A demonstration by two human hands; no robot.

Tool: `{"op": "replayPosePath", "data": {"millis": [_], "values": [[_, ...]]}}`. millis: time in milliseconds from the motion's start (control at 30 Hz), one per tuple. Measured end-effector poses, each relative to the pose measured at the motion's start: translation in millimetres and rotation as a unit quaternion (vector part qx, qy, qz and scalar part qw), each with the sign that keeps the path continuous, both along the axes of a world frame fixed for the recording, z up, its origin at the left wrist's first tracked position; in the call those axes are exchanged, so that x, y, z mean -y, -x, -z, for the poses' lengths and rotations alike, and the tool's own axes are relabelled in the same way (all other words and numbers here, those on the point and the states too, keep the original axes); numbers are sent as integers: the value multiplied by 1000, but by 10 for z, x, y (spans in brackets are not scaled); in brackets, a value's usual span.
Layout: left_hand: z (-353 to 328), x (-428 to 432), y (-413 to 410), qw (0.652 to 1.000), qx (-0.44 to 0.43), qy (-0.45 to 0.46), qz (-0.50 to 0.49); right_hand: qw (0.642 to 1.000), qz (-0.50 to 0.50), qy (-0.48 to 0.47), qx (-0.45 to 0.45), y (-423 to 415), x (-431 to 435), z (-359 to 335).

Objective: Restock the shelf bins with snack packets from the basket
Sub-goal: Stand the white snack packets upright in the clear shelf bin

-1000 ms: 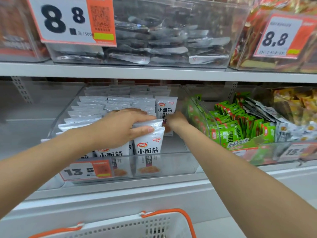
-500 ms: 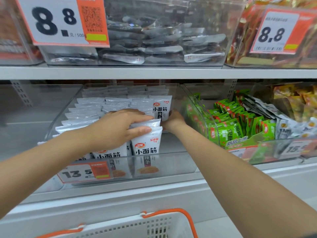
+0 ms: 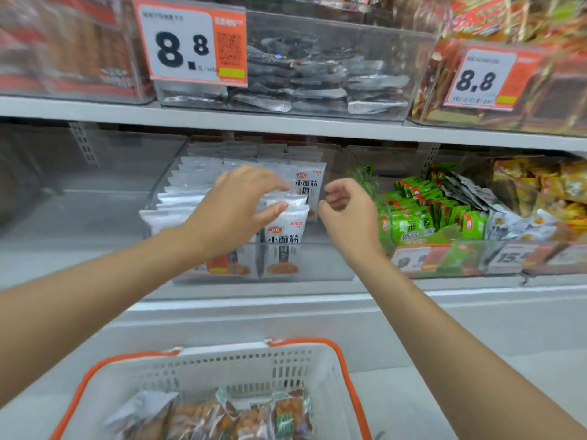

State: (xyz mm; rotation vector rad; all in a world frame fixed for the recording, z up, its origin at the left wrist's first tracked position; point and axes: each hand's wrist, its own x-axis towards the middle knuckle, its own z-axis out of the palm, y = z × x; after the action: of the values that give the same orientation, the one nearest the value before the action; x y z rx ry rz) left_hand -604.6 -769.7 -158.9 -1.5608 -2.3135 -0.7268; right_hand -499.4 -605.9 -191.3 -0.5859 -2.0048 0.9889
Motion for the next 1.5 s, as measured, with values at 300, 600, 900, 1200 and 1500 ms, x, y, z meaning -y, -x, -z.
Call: {"op": "replayPosePath", "data": {"millis": [300, 600, 900, 1200, 1500], "values": [[756, 807, -632, 989, 124, 51, -68, 974, -156, -25, 163, -494, 1114, 632], [2174, 1668, -476, 872, 259, 390, -146, 740, -351, -90, 567, -713, 1460, 1866], [2973, 2090, -509, 745, 124, 654, -54, 656, -369, -82, 653, -725, 1582, 2231], [3139, 2148, -751, 722, -12, 691, -40, 685, -353, -60, 634, -756, 1532, 2162], [3122, 2091, -696, 754, 60, 654, -33, 693, -349, -44, 629, -758, 1506, 2093]]}}
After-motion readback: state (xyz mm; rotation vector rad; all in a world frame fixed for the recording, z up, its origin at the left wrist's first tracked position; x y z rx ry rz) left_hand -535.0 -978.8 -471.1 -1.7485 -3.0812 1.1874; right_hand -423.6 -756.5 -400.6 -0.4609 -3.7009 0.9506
